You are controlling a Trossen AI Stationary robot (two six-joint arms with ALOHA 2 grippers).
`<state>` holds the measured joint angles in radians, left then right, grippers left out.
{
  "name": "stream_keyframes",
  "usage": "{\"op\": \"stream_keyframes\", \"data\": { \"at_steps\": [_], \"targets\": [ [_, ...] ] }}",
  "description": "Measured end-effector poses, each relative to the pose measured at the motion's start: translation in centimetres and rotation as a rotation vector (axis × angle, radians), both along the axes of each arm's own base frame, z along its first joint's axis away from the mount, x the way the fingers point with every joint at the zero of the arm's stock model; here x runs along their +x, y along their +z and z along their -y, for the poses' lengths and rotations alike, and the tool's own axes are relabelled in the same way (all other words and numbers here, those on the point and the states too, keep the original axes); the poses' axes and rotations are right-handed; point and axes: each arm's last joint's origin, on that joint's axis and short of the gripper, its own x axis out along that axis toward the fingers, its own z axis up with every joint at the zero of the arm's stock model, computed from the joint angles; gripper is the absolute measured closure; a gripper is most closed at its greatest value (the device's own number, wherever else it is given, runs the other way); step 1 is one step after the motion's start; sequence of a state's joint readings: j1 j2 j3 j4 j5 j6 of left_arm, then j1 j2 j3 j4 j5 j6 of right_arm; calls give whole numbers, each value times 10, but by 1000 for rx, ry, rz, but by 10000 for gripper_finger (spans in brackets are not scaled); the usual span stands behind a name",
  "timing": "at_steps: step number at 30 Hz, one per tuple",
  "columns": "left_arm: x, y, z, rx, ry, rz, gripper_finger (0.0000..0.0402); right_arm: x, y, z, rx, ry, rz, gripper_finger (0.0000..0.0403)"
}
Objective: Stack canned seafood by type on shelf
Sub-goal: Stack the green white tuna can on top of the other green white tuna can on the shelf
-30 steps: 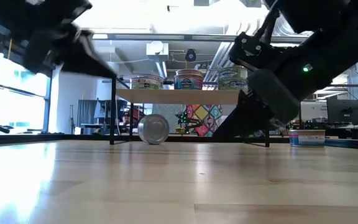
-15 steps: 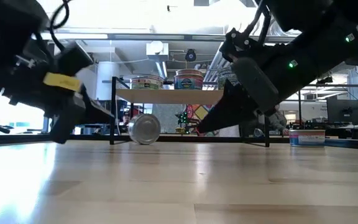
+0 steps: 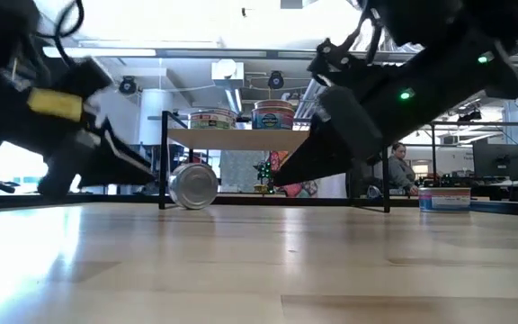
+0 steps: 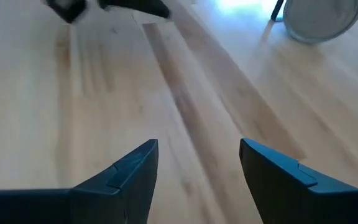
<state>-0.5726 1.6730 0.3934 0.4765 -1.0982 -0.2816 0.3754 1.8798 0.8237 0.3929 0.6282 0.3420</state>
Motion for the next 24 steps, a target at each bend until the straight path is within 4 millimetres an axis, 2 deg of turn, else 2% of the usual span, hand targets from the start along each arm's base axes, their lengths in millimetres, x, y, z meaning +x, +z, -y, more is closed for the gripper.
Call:
{"op": "stream_keyframes", "data": {
  "at_steps": [4,8,13,17,24],
  "targets": [
    [-6,7,8,113,41,44,213,12,4,6,-52,10,-2,182],
    [-18,2,2,113,101,81,228,20,6,9,-83,4,-11,182],
    [-36,-10,-25,-120,201,113,261,24,7,15,-101,-6,-14,183],
    [-48,-14,-50,-213,339,162,293,30,0,25,-134,14,-46,193],
    [-56,-19,-85,-202,521,172,344,49,-8,37,-210,-4,-68,255]
  ]
}}
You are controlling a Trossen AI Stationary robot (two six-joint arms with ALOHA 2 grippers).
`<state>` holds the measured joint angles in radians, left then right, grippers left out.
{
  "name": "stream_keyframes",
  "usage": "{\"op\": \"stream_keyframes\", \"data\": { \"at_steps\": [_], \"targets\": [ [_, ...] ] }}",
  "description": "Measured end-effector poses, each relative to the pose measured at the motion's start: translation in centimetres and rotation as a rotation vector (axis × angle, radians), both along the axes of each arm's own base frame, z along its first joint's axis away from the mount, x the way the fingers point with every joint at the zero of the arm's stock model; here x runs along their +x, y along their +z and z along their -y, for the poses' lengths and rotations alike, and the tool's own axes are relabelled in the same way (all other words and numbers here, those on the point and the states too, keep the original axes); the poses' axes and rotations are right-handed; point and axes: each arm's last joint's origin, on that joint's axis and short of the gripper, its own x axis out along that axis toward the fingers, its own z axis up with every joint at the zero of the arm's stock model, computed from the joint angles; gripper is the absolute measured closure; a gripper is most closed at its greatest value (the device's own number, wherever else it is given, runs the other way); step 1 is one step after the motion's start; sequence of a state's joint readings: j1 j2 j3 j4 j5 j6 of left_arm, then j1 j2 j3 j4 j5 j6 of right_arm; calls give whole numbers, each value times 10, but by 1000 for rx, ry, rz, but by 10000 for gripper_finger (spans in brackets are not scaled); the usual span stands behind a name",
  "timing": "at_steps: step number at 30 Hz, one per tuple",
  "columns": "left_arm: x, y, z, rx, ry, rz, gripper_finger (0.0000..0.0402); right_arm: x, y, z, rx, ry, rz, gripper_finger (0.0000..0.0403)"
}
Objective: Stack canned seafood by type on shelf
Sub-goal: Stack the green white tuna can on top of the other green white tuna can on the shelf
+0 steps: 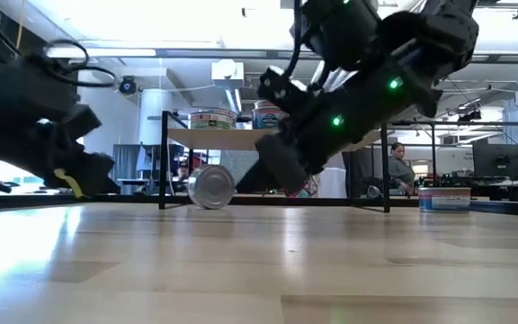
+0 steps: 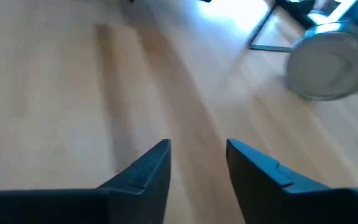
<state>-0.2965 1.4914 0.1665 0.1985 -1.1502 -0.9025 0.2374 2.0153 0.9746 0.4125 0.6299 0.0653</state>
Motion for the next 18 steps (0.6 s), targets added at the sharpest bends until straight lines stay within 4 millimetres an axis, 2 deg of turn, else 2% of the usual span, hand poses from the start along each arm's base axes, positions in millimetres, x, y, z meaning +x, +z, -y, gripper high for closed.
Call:
{"op": "stream_keyframes", "data": {
  "at_steps": [6,8,11,16,18],
  "targets": [
    [3,1,-17,25,20,-113,374,19,-3,11,-106,-39,-13,317],
    [8,2,-24,5,5,-153,385,18,-3,14,-153,-50,-38,338],
    [-1,-1,-35,3,18,-216,399,23,0,14,-171,-49,-39,367],
    [-21,-6,-46,4,36,-165,401,17,-4,5,-157,-43,-65,400],
    [-15,-1,-47,18,-11,-184,401,15,-8,-1,-138,-39,-68,399]
  ]
}}
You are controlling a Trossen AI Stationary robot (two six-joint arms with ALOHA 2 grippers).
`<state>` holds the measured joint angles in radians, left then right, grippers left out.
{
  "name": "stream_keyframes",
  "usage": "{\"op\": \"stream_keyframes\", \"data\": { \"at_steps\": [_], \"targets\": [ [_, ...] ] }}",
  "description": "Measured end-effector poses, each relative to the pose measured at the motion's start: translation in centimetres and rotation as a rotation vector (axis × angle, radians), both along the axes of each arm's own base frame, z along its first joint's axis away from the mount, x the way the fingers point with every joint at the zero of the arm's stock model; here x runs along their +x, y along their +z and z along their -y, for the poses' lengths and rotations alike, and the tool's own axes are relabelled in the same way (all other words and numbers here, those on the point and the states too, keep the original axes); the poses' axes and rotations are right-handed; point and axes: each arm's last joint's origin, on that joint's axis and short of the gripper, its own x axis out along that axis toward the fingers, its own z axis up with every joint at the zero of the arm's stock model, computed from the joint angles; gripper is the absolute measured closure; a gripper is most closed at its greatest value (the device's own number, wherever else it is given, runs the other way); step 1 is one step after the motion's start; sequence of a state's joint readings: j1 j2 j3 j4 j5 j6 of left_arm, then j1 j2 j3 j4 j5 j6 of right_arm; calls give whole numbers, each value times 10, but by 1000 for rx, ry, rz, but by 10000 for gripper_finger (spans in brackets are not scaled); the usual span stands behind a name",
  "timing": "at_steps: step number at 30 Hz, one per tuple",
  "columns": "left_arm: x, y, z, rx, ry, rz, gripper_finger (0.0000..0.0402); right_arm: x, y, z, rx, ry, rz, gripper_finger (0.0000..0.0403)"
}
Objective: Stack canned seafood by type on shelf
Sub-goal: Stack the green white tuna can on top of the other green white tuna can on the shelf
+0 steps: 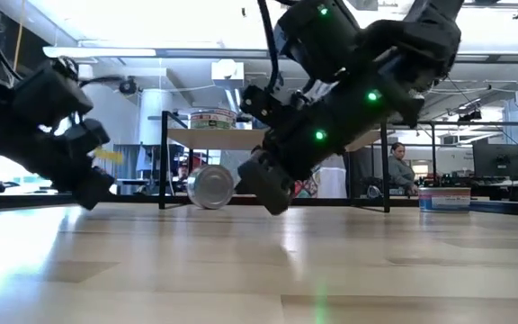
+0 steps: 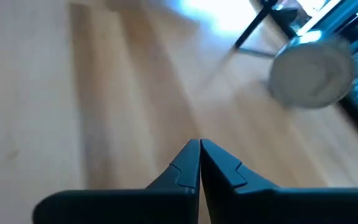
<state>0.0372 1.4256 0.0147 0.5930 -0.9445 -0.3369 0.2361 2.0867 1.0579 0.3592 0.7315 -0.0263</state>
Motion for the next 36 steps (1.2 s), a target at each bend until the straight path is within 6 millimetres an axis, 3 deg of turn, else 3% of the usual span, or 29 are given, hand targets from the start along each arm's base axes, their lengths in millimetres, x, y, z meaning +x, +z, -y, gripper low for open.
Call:
{"op": "stream_keyframes", "data": {
  "at_steps": [4,9,15,23,36],
  "targets": [
    [17,15,-7,12,-178,58,401,-4,-7,-12,32,11,-13,397],
    [17,21,-24,40,-137,82,401,-9,-9,-26,36,34,-20,402],
    [17,26,-47,15,-226,92,401,-12,-9,-35,36,58,-17,402],
    [23,38,-82,-21,-414,124,401,-19,-15,-31,58,70,36,403],
    [31,34,-111,-48,-676,82,401,0,-4,-7,53,94,68,403]
  ]
}}
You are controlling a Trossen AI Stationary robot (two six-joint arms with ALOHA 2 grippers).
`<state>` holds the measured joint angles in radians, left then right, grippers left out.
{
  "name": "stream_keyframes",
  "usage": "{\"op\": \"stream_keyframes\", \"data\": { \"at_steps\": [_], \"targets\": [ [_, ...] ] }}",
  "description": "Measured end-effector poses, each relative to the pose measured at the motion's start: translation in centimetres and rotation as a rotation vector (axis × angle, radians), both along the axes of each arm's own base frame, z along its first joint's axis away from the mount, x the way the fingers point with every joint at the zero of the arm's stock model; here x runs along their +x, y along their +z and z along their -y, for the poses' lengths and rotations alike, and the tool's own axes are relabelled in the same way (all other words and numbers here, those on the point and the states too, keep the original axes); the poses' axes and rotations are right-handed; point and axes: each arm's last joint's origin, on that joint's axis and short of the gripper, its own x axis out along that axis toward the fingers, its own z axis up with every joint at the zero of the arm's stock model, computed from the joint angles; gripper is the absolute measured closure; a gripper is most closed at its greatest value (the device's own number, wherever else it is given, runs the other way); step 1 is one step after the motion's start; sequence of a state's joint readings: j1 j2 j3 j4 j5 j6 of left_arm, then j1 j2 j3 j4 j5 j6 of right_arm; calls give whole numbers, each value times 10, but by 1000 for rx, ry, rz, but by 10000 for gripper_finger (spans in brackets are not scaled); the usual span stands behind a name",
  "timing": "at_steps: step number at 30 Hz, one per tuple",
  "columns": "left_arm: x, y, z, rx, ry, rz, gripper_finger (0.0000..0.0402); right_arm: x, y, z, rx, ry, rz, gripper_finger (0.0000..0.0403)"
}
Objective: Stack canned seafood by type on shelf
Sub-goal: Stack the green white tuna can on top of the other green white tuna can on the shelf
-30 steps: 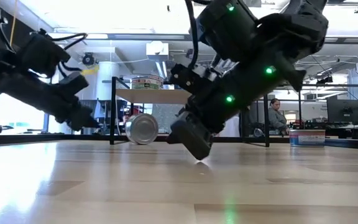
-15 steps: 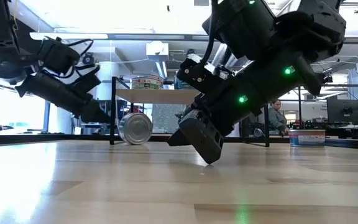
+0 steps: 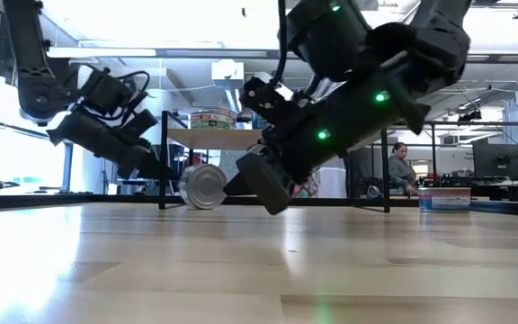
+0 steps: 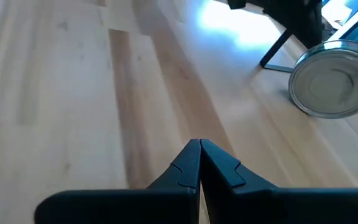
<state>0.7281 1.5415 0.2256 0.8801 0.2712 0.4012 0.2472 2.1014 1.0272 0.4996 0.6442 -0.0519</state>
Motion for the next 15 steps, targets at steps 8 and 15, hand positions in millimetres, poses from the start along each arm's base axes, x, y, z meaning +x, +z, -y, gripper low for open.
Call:
{"op": "stream_keyframes", "data": {
  "at_steps": [8,15],
  "targets": [
    [0,-10,-15,46,8,-77,401,6,2,19,9,15,-9,403],
    [1,-18,-29,69,-25,-111,401,7,2,19,-12,65,-20,402]
  ]
}}
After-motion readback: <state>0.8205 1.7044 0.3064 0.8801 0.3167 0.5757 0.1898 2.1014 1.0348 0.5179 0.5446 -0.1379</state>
